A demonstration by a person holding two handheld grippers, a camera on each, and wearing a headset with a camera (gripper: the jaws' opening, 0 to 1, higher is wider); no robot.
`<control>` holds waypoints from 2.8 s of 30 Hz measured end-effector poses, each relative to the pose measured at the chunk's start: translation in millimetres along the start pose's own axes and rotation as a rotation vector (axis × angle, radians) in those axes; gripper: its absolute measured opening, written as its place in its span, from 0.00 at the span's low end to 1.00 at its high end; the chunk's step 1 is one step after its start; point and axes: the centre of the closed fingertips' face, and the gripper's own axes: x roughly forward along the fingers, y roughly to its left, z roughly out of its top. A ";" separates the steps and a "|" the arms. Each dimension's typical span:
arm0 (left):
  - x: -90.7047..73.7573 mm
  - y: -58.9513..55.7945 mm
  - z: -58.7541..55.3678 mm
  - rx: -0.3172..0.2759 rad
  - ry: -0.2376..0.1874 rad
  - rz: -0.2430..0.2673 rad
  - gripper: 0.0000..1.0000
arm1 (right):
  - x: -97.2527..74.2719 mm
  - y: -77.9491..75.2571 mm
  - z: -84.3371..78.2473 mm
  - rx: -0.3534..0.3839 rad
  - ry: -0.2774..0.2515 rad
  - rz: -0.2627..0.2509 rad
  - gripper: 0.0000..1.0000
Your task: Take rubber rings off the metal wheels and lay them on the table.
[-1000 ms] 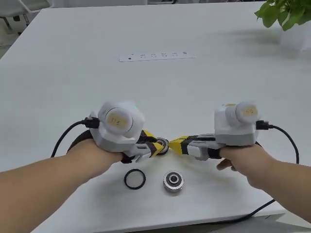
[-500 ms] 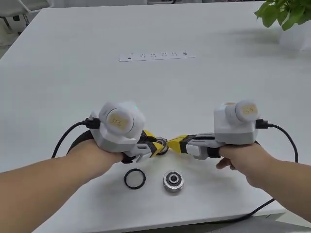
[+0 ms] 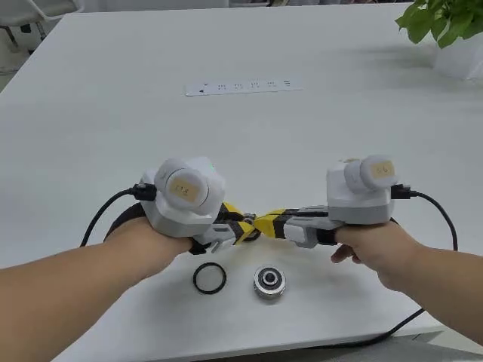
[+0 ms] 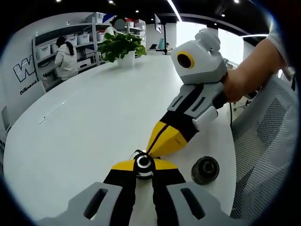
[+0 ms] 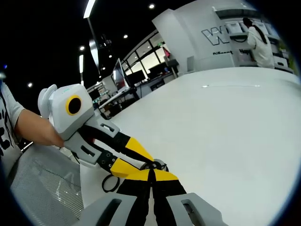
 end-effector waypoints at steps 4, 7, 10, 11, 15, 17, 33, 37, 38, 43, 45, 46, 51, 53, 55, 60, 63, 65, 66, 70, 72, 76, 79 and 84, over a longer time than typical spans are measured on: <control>-0.2 0.0 -0.1 -0.001 -0.002 0.000 0.08 | -0.5 0.9 0.2 0.009 -0.007 0.003 0.00; -0.3 0.2 -0.2 -0.002 -0.002 0.000 0.08 | -0.8 1.7 0.6 0.008 -0.008 0.006 0.00; -0.4 0.2 -0.2 -0.006 -0.006 -0.001 0.08 | -1.3 2.2 0.7 0.004 -0.009 0.009 0.00; -0.4 0.1 -0.2 -0.006 -0.006 -0.001 0.08 | -1.8 1.7 1.0 0.006 -0.011 0.011 0.00; -0.4 0.2 -0.3 -0.006 -0.007 -0.001 0.08 | -1.5 3.6 2.0 -0.002 -0.014 0.019 0.00; -0.4 0.1 -0.3 -0.007 -0.008 -0.001 0.08 | -1.9 0.4 0.2 -0.005 -0.007 0.012 0.00; -2.7 0.3 -1.5 -0.036 -0.018 -0.017 0.11 | -6.0 -5.1 2.2 -0.010 -0.006 -0.007 0.00; -7.4 0.1 -4.2 -0.035 -0.011 -0.019 0.14 | -6.7 -5.2 2.1 -0.013 -0.004 -0.008 0.00; -8.7 -0.1 -4.2 -0.034 -0.011 -0.019 0.14 | -6.9 -5.2 2.3 -0.013 -0.004 -0.008 0.00; -16.8 0.4 0.1 -0.025 -0.029 -0.020 0.19 | -8.3 -3.8 4.2 -0.017 -0.005 -0.008 0.00; -20.6 0.4 2.2 -0.024 -0.037 -0.020 0.21 | -9.0 -3.3 4.8 -0.018 -0.006 -0.009 0.00; -21.9 0.3 2.8 -0.024 -0.040 -0.022 0.21 | -9.4 -3.0 5.2 -0.017 -0.007 -0.008 0.00; -33.4 -3.6 6.8 -0.014 -0.057 -0.029 0.27 | -13.0 1.7 9.2 -0.020 -0.014 -0.007 0.00; -37.3 -5.3 7.4 -0.008 -0.060 -0.032 0.29 | -13.5 2.0 10.8 -0.019 -0.019 -0.006 0.00; -41.7 -6.8 7.9 -0.009 -0.065 -0.037 0.31 | -14.5 2.8 12.3 -0.017 -0.023 -0.004 0.00; -52.8 -11.4 7.8 0.007 -0.071 -0.044 0.36 | -17.3 7.5 15.2 -0.015 -0.031 0.003 0.00; -58.0 -13.8 8.4 0.015 -0.074 -0.045 0.39 | -18.2 9.9 15.9 -0.016 -0.031 0.006 0.00; -62.2 -16.1 9.6 0.011 -0.079 -0.050 0.41 | -19.0 11.6 17.0 -0.017 -0.033 0.008 0.00; -63.9 -14.8 9.7 0.008 -0.084 -0.051 0.42 | -19.4 12.6 17.6 -0.018 -0.033 0.010 0.00; -72.7 -16.8 13.2 0.004 -0.104 -0.053 0.46 | -20.7 16.3 18.9 -0.019 -0.034 0.014 0.00; -77.7 -18.0 14.0 0.001 -0.110 -0.057 0.47 | -21.3 18.0 19.0 -0.020 -0.034 0.016 0.00; -86.2 -17.9 13.0 -0.001 -0.115 -0.054 0.51 | -22.3 20.7 19.0 -0.020 -0.032 0.021 0.00; -92.9 -17.8 11.4 -0.005 -0.117 -0.052 0.52 | -22.5 21.9 18.5 -0.019 -0.029 0.023 0.00; -103.0 -18.7 8.9 -0.008 -0.124 -0.047 0.56 | -22.3 26.3 19.1 -0.020 -0.026 0.032 0.00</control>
